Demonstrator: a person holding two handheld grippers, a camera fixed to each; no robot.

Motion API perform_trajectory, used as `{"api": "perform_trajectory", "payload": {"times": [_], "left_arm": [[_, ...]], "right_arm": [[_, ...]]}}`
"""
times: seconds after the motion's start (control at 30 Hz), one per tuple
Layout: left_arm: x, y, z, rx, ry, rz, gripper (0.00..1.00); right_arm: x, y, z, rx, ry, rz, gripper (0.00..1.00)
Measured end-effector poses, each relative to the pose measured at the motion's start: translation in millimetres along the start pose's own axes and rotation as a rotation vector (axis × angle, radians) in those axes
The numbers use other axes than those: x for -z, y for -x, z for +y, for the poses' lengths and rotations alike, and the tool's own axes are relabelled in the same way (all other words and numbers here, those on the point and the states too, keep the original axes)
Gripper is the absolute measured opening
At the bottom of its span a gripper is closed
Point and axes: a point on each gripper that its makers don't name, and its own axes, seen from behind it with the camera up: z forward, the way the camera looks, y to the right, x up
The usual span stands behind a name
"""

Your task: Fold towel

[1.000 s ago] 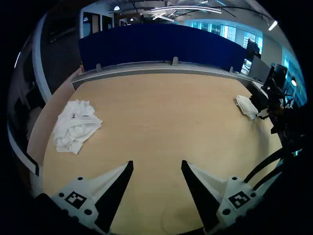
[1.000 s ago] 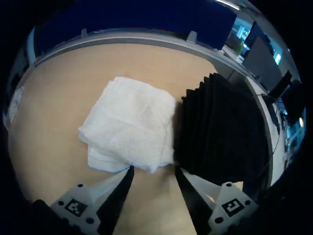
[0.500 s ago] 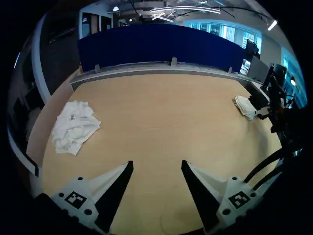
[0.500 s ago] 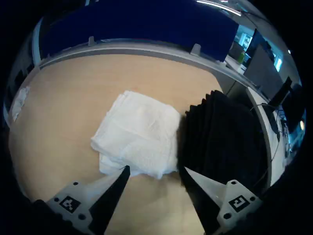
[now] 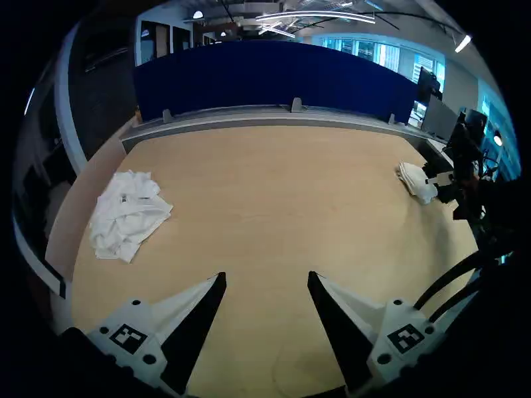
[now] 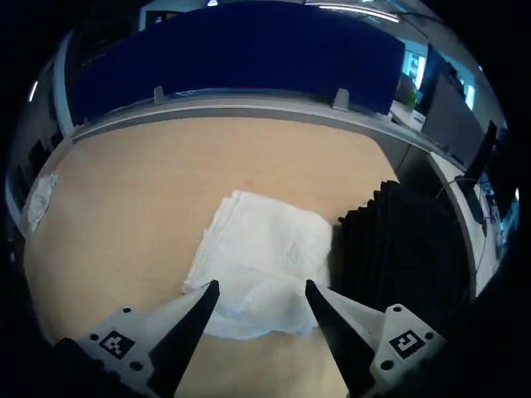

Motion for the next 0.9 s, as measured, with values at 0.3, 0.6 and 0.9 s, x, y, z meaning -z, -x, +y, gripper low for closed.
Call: {"api": "perform_trajectory", "payload": {"times": [0.3, 0.6, 0.9], "left_arm": [[-1.3, 2, -3.4, -0.004, -0.008, -0.004, 0.91], [-2.0, 4, -4.7, -0.004, -0.01, -0.011, 0.91], [-0.2, 2, -3.3, -0.005, -0.007, -0.009, 0.91]], "right_arm": [[-15.0, 14, -10, 0.013, -0.024, -0.035, 1.0], [-26.6, 32, -12, 0.053, -0.04, -0.072, 1.0], [-22.5, 37, -13, 0.093, -0.079, -0.088, 1.0]]}}
